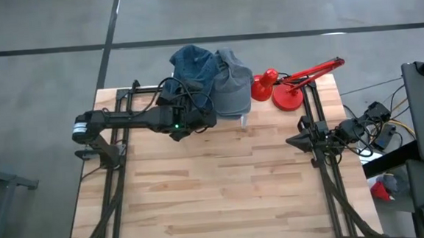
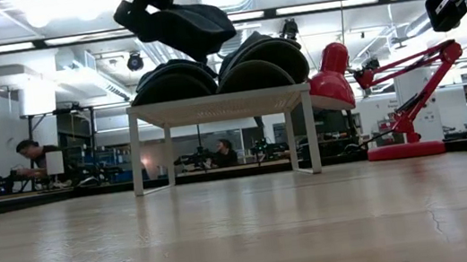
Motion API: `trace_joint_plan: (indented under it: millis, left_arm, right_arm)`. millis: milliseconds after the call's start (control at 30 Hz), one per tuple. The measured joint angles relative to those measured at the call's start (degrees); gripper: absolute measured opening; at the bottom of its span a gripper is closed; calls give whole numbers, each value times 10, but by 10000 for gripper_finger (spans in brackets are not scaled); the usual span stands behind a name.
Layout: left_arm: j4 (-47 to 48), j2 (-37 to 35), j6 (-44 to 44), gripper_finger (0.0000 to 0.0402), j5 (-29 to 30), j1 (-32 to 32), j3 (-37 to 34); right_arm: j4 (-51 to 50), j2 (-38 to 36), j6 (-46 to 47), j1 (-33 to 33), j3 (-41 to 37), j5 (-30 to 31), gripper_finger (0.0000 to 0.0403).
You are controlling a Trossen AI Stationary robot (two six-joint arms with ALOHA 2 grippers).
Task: Pick & Place hat
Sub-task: Put the blue cap on top of the blue cap on the shelf
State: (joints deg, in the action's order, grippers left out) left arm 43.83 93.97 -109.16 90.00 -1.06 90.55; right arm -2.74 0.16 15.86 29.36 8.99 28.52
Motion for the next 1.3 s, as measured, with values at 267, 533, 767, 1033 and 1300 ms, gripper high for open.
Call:
trace_joint_plan:
  millis: [267,533,767,1033,1300]
  left_arm:
    - [-5,0,2,0,0,-4,-9]
    - [-10,0,2,0,0,-4,-13]
    - [-48,0,-1,0,0,-4,-44]
    - [-72,-2,-1,0,0,-4,-64]
    - [-74,-2,1,0,0,-4,-67]
  right_arm:
    - [0,0,0,0,0,0,8]
    - [0,0,0,0,0,0,8]
    - [0,0,0,0,0,0,8]
    - [0,0,0,0,0,0,8]
    - [0,0,0,0,0,0,8]
